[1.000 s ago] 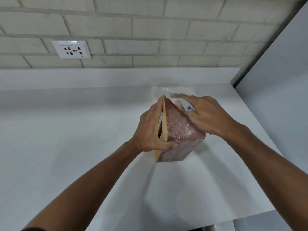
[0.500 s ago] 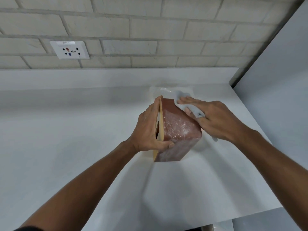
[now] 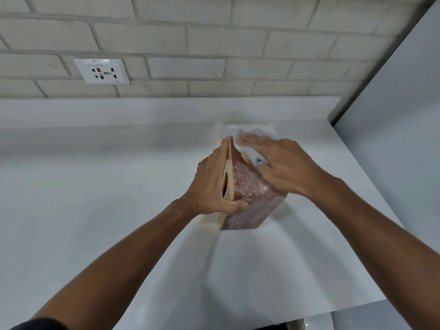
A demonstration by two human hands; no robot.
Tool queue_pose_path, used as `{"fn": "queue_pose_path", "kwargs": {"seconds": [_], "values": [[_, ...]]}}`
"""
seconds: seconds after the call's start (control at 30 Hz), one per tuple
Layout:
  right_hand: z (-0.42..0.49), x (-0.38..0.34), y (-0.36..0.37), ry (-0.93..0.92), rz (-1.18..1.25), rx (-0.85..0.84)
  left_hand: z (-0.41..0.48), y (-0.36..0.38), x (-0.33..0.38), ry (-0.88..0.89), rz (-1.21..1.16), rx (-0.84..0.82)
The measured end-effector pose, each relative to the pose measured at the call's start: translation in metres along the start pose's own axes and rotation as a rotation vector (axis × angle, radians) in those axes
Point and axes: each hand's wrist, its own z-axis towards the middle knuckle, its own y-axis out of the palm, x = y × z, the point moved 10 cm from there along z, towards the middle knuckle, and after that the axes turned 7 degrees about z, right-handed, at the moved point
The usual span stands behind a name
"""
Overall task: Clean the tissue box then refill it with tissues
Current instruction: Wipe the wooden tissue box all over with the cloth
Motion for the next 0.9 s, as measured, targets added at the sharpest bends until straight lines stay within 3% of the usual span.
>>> {"fn": "queue_pose_path", "kwargs": {"seconds": [0.07,0.23,0.4,0.57,0.77,0.9], "values": [[-0.008,-0.006,0.001,-0.088,0.012,-0.053,0.000,0.001,-0.003,-0.001,-0.006,-0.002],[0.010,0.020,-0.012,0.080,-0.004,-0.020,-0.002,0.004,-0.005,-0.001,-0.032,-0.028],[0.006,-0.018,0.010,-0.113,-0.038,-0.147,-0.001,-0.001,0.001,0.056,-0.044,0.019],[0.019,-0.020,0.000,-0.094,-0.024,-0.064,0.003,-0.004,0.002,0.060,-0.037,0.047],[-0.008,-0.033,0.008,-0.175,0.019,-0.086,-0.001,-0.003,0.001,0.067,-0.057,0.069],[0.023,-0.012,0.000,-0.062,-0.031,-0.023,0.001,0.002,-0.008,0.016,-0.013,0.010]]}}
